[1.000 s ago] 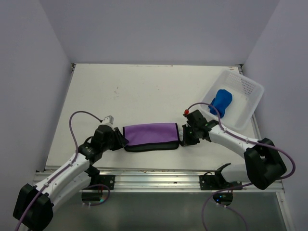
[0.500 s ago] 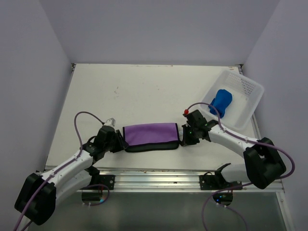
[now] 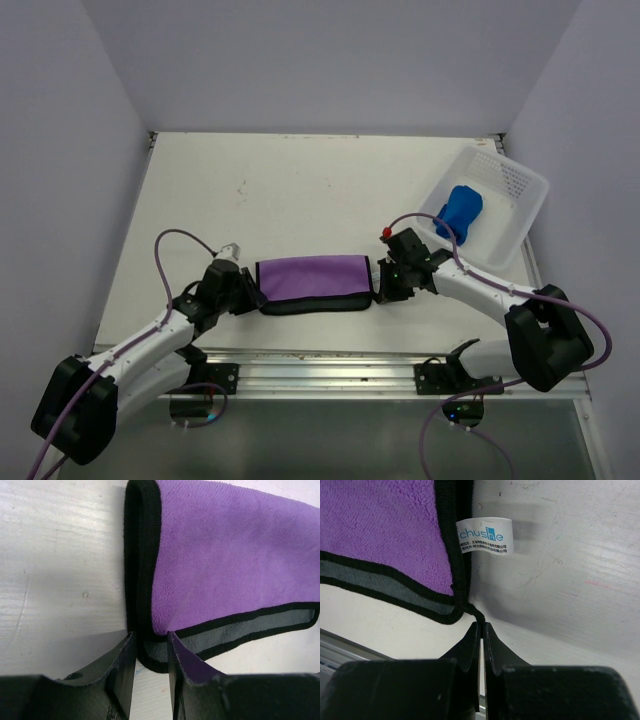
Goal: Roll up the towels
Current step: Fold the towel
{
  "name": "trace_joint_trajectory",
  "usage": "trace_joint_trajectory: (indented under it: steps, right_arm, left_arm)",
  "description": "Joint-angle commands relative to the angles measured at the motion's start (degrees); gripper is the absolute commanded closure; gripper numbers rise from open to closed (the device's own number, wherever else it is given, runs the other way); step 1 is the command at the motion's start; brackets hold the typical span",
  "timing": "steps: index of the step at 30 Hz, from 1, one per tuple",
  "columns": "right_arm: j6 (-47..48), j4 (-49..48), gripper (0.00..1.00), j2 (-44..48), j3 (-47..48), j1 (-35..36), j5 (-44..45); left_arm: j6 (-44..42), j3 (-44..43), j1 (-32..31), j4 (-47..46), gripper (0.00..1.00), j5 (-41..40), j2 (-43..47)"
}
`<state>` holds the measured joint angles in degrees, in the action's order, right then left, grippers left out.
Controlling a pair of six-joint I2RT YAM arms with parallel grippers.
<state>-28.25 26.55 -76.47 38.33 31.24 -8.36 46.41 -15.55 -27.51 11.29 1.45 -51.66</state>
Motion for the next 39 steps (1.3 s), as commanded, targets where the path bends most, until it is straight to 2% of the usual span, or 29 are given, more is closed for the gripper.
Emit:
trace_joint_trajectory:
  steps: [1,11,14,20,22,39]
  right_arm:
    - [-0.14,-0.09,1.00,1.06,0.43,0.31,0.36]
    - [-0.05,-0.62,1.00,1.14,-0.27,0.31,0.36]
    - [-0.05,-0.79,1.00,1.14,-0.27,0.31,0.19]
    - [0.04,-0.44,1.00,1.67,-0.01,0.31,0.10]
    - [-0.05,-0.09,1.00,2.02,0.08,0.31,0.27]
    - [0.13,3.95,1.00,6.15,1.05,0.31,2.03]
  left_arm:
    - [-1.33,-2.82,-0.27,-0.39,0.66,-2.67,0.07]
    - [-1.15,-2.82,-0.27,-1.88,0.71,-2.42,-2.22]
    - [-0.97,-2.64,-0.27,-2.85,0.76,-2.16,-2.66]
    - [-1.15,-3.26,-0.27,-3.12,0.97,-2.33,-2.05]
    - [-1.15,-3.52,-0.27,-3.03,1.00,-2.42,-1.52]
    - [-1.41,-6.33,-0.27,1.54,1.00,-2.68,3.23]
